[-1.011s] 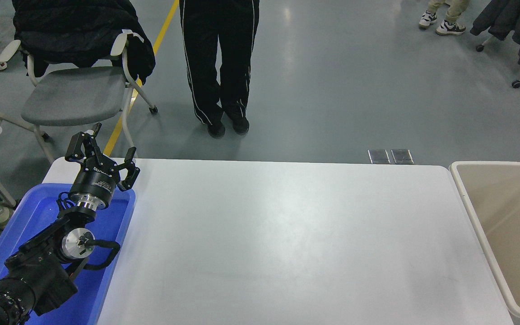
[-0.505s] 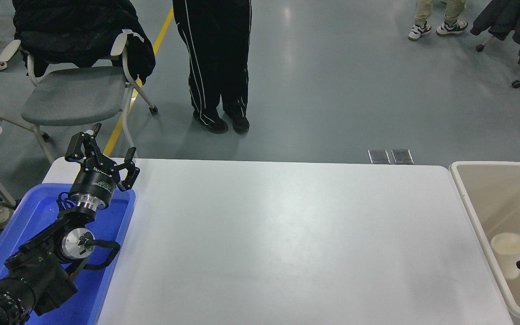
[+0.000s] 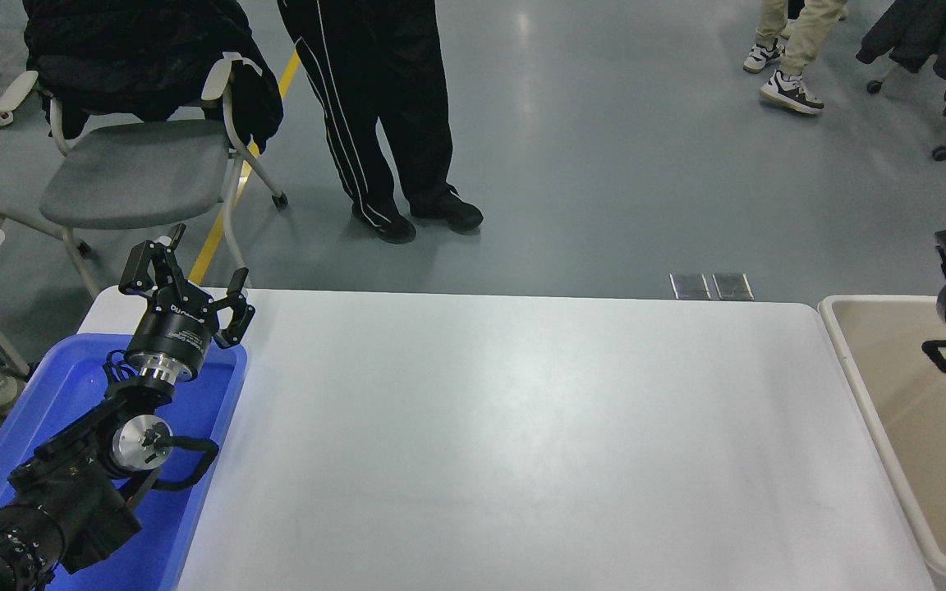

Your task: Dispose of the paper cup in the dustbin

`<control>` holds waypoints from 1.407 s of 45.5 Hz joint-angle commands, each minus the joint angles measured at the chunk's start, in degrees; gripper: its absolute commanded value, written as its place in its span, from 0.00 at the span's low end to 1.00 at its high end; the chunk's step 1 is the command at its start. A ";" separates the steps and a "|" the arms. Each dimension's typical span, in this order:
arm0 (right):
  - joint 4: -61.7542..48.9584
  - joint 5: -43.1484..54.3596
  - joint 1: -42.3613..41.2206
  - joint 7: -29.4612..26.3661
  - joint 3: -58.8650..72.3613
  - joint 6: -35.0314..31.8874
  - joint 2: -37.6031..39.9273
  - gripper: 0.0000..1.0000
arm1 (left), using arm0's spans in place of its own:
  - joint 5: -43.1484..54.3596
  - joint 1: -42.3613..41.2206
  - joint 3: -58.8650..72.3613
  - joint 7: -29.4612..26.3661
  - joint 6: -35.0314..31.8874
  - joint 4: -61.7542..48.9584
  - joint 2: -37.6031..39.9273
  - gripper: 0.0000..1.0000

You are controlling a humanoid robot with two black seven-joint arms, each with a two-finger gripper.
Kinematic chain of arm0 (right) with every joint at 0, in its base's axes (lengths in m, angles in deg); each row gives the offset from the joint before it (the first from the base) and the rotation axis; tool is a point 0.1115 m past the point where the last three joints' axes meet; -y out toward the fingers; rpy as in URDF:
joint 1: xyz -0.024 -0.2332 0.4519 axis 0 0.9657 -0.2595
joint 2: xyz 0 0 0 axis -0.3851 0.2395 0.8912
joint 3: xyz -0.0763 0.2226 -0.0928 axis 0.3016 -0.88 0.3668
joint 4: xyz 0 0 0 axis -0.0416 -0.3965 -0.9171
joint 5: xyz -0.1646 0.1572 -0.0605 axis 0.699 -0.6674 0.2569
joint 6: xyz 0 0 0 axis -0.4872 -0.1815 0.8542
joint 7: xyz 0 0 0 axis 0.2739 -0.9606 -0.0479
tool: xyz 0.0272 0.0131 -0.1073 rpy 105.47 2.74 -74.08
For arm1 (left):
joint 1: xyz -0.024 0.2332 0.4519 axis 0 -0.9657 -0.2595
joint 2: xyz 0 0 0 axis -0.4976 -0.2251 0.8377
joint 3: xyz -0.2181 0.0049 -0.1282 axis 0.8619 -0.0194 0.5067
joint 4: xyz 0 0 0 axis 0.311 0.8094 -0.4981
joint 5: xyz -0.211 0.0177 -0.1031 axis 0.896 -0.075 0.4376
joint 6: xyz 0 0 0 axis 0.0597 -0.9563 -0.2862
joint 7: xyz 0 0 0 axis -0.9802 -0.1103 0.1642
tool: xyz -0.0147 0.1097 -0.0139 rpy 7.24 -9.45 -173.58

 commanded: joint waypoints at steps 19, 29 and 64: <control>21.37 0.32 3.54 12.84 -40.48 -0.89 2.78 1.00 | 0.00 0.00 0.00 0.00 -0.01 0.00 0.00 1.00; 22.07 0.32 12.77 25.69 -40.57 -1.86 0.67 1.00 | 0.00 0.00 0.00 0.00 -0.01 0.00 0.00 1.00; 25.86 0.32 33.08 33.25 -43.03 -5.64 -5.75 1.00 | 0.00 0.00 0.00 0.00 -0.01 0.00 0.00 1.00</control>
